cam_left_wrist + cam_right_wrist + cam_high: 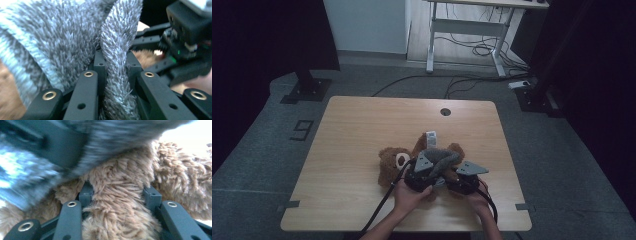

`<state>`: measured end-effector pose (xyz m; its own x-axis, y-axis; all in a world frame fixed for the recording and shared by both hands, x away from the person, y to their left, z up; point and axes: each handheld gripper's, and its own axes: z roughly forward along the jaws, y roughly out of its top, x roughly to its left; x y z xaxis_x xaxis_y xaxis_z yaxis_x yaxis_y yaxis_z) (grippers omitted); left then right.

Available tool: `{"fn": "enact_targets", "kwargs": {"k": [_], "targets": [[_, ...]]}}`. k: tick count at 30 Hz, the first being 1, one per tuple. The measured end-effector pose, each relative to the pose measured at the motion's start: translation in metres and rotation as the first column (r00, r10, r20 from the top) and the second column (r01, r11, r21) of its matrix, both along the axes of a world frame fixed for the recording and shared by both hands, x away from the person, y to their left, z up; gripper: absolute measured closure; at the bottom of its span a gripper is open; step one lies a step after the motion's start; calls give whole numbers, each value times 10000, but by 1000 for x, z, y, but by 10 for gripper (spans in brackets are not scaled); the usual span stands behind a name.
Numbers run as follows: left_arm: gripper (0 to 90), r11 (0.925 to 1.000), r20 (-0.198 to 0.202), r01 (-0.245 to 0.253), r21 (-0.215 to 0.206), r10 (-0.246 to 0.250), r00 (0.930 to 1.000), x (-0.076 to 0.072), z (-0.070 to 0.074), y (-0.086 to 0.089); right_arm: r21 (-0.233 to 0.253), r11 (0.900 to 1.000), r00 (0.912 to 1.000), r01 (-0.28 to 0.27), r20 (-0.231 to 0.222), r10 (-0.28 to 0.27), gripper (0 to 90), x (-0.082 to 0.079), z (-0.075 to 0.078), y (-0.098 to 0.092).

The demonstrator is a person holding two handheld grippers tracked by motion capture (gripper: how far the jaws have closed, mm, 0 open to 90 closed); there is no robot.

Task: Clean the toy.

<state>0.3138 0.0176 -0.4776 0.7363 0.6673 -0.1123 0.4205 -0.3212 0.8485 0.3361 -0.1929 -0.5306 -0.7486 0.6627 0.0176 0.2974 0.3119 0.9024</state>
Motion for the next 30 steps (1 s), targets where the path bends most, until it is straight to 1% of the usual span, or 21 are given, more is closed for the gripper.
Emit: {"fn": "enact_targets", "kwargs": {"k": [2,3,4,5,8,9,10,11,13,15,16,17,18,20,23,26,27,28,29,30], "targets": [[762,9999,97,-131,33,131,9999,-4,-1,9,91,9999,10000,-49,-44,49,553,0,-1,-2],[763,9999,97,-131,33,131,9999,-4,-1,9,127,9999,10000,-49,-59,50,553,-1,-1,-3],[763,9992,177,-399,2,399,9990,-6,-1,21,139,9999,10000,-52,-38,52,553,-1,-1,-3],[762,9984,220,-563,3,563,9982,-6,0,29,172,9998,10000,-40,-47,41,552,-1,-2,-3],[762,9944,175,-1044,-168,1047,9944,-4,1,53,285,9996,10000,-46,-86,48,552,0,-3,-5],[763,9944,175,-1044,-168,1047,9944,-4,1,53,297,9995,9999,-61,-90,64,552,0,-3,-5],[763,9920,-56,-1131,-553,1130,9936,-2,2,68,316,9995,9999,-86,-83,88,551,0,-3,-5],[764,9905,-10,-1183,-700,1185,9930,-4,4,76,343,9994,9999,-101,-111,105,551,0,-4,-5],[763,9887,148,-1271,-794,1287,9916,-8,8,85,371,9993,9998,-108,-156,114,550,0,-4,-6],[762,9858,309,-1450,-852,1481,9885,-10,11,96,416,9990,9997,-131,-181,139,550,0,-4,-6],[762,9841,300,-1534,-896,1566,9872,-10,12,101,469,9988,9997,-131,-183,140,549,0,-5,-7],[761,9841,300,-1534,-896,1566,9872,-10,12,101,475,9988,9997,-142,-194,151,549,0,-5,-7],[761,9783,248,-1815,-1000,1848,9825,-9,13,114,468,9988,9997,-144,-192,153,549,0,-5,-7],[760,9730,184,-2048,-1066,2079,9780,-8,11,125,447,9989,9997,-146,-189,154,548,0,-5,-7],[760,9664,35,-2340,-1065,2357,9718,-6,7,139,412,9990,9997,-170,-176,177,546,-1,-5,-7],[761,9579,-220,-2674,-1044,2665,9636,-2,-1,153,433,9988,9996,-209,-194,218,545,-1,-5,-7],[760,9579,-220,-2674,-1044,2665,9636,-2,-1,153,433,9988,9996,-209,-194,218,545,-1,-5,-7],[760,9532,-506,-2830,-1061,2790,9589,1,-7,160,475,9987,9996,-204,-197,214,545,0,-5,-7],[760,9532,-506,-2830,-1061,2790,9589,1,-7,160,476,9987,9996,-204,-197,213,544,0,-5,-7],[759,9525,-827,-2831,-1123,2750,9579,4,-14,164,447,9988,9996,-207,-199,216,544,-1,-5,-7]]}}
